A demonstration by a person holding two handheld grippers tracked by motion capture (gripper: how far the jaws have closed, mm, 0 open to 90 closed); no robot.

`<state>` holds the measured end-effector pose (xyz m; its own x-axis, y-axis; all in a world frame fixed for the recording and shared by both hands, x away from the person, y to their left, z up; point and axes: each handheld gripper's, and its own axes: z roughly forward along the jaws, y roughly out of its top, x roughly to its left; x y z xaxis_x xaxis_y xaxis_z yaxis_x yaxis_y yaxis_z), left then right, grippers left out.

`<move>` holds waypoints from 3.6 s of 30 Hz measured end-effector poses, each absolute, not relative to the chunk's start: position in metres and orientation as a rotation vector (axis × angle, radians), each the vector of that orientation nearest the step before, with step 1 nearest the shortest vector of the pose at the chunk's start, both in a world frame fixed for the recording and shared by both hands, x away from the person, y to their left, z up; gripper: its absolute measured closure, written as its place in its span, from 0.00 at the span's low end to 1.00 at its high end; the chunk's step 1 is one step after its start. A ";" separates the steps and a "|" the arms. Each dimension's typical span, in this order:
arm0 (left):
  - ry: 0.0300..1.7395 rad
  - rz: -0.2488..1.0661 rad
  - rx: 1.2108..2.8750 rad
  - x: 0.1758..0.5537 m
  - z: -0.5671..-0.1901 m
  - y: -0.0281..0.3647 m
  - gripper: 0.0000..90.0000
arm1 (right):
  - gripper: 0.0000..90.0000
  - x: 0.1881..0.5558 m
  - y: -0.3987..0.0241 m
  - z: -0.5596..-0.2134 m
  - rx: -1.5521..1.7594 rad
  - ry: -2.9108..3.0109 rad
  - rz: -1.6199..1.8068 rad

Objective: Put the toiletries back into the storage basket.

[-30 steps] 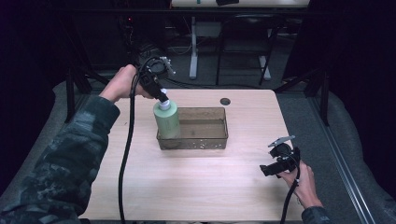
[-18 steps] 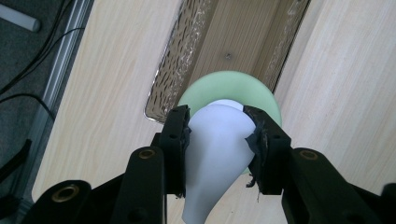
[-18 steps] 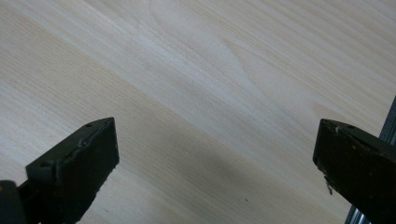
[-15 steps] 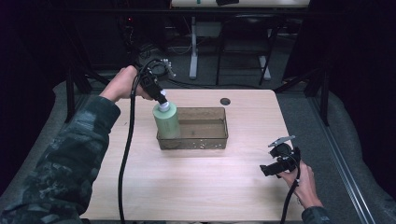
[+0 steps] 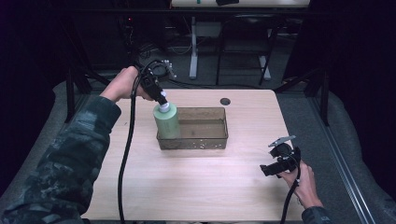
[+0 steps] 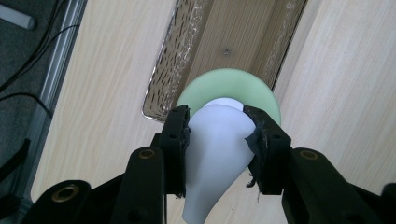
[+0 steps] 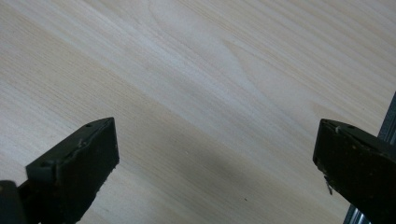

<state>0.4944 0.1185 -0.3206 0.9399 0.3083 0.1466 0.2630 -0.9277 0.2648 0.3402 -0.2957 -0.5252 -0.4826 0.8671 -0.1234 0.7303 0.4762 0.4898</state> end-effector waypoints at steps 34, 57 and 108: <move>0.348 0.273 2.852 0.496 -0.322 0.119 0.70 | 0.00 0.340 -0.296 -0.526 1.342 2.375 0.531; 0.440 0.259 2.769 0.493 -0.328 0.123 0.49 | 0.00 0.340 -0.295 -0.526 1.338 2.378 0.525; 0.769 0.386 2.378 0.414 -0.371 0.220 0.00 | 0.00 0.340 -0.294 -0.525 1.335 2.375 0.521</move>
